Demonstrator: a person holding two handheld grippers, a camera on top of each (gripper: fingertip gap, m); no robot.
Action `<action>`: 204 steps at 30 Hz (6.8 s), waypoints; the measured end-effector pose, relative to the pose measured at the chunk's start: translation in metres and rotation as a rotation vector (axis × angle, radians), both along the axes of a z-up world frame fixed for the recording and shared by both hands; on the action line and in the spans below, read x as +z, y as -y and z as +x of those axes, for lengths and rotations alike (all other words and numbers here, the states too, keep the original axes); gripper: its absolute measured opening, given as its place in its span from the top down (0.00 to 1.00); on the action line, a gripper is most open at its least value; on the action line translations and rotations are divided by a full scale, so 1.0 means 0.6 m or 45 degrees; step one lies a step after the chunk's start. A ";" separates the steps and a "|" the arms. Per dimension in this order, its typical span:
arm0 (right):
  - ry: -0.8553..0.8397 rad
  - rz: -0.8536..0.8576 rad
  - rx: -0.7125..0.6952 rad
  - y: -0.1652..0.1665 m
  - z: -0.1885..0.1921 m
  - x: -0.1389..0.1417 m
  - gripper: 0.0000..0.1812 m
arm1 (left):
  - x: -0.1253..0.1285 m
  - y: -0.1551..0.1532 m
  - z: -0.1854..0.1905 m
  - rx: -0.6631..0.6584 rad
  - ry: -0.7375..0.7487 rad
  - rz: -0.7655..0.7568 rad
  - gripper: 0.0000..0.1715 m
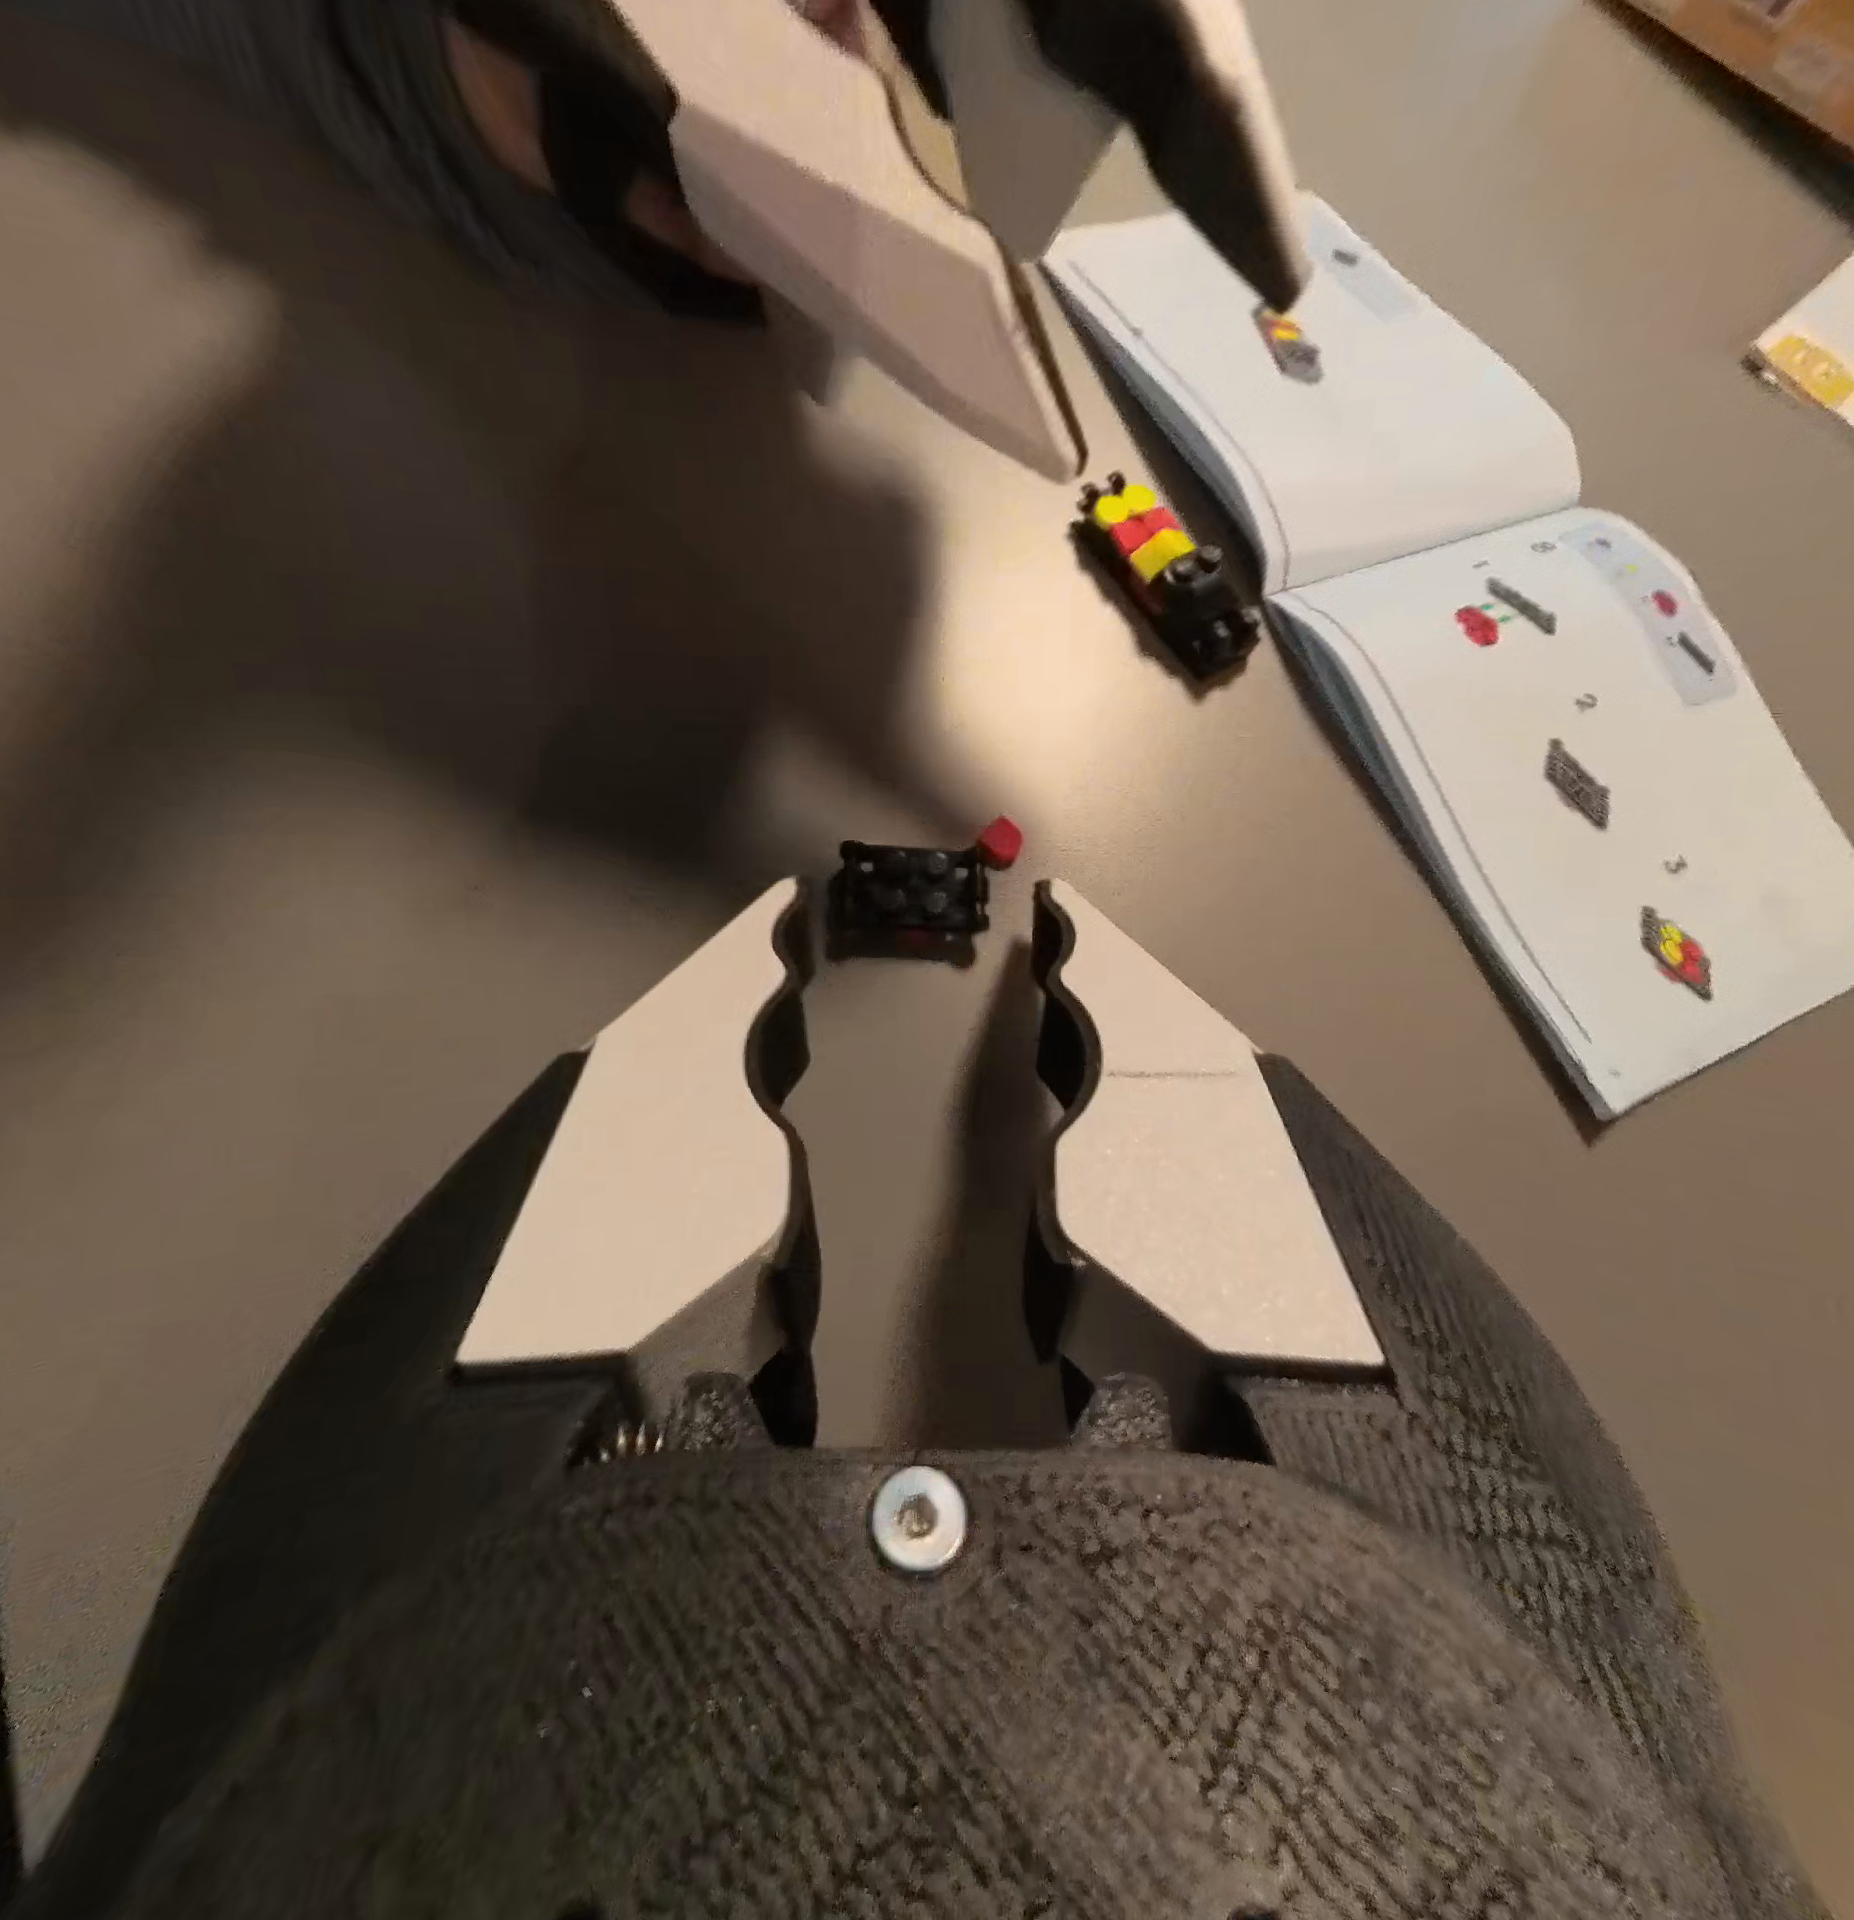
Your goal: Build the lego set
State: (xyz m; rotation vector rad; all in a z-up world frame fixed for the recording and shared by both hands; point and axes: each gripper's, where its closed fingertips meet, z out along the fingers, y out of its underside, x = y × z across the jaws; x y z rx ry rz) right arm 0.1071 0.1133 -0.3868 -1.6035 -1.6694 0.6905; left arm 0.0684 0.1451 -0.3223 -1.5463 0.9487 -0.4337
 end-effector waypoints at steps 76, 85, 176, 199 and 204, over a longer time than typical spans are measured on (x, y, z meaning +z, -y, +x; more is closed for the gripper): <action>-0.416 0.089 0.382 0.089 -0.027 0.082 0.88 | -0.045 0.136 0.037 -0.442 -0.819 1.280 0.96; -0.457 0.053 0.329 0.075 -0.023 0.091 0.86 | -0.051 0.132 0.038 -0.424 -0.889 1.318 0.98; -0.214 -0.116 0.542 0.078 -0.033 0.086 0.94 | -0.039 0.154 0.068 -0.513 -0.778 1.417 0.98; -0.322 1.510 0.240 0.047 -0.033 0.090 0.85 | -0.030 0.132 0.059 -0.413 -0.783 1.416 0.99; -0.296 1.575 0.258 0.052 -0.039 0.084 0.88 | -0.032 0.131 0.058 -0.417 -0.789 1.409 0.98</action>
